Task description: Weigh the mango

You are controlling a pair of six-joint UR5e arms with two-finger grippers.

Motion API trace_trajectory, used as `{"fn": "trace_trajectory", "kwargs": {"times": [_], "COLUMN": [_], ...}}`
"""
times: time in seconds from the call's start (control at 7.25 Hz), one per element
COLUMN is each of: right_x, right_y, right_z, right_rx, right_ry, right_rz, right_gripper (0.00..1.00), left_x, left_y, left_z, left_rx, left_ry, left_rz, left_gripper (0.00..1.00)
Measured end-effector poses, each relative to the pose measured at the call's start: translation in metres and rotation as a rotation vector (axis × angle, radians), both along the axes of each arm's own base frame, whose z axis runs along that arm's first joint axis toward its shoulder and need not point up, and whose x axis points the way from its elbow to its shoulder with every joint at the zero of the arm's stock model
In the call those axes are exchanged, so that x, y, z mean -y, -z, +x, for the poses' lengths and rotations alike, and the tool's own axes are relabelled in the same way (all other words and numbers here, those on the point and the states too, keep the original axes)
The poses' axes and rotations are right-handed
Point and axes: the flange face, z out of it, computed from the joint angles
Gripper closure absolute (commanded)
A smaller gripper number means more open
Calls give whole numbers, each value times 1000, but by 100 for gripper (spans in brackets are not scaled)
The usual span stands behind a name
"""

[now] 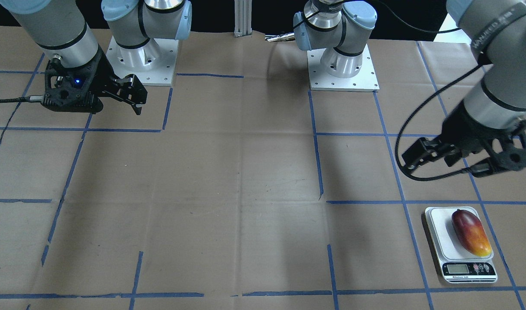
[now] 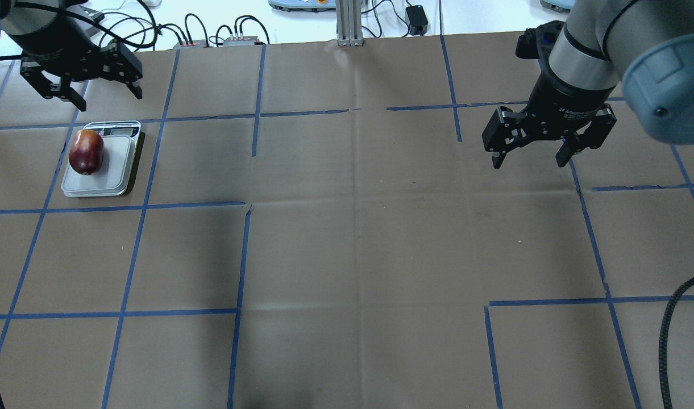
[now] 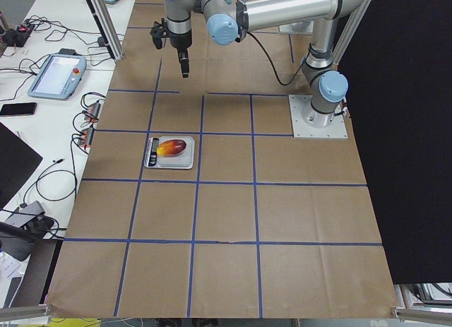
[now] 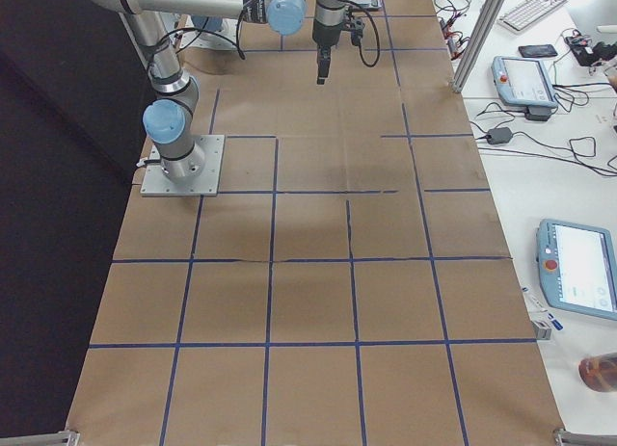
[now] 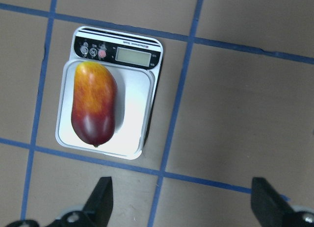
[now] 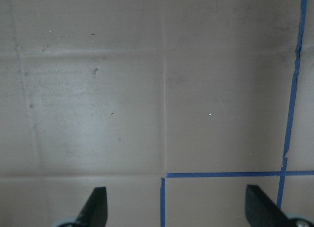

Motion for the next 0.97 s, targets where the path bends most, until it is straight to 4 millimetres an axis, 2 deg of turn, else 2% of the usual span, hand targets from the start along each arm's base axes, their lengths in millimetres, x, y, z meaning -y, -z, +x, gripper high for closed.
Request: {"fn": "trace_trajectory", "kwargs": {"times": [0.14,0.28,0.41,0.97], "right_x": [0,0,0,0], "right_y": [0,0,0,0], "right_z": [0,0,0,0], "right_rx": [0,0,0,0], "right_ry": [0,0,0,0], "right_rz": [0,0,0,0], "right_gripper": [0,0,0,0], "left_x": [-10,-17,-21,-30], "left_y": [-1,3,6,-1], "left_z": [-40,-67,-82,-92], "left_rx": [-6,-9,-12,-14], "left_ry": [40,81,109,136], "left_rz": [31,57,79,80], "left_gripper": [0,0,0,0]}}
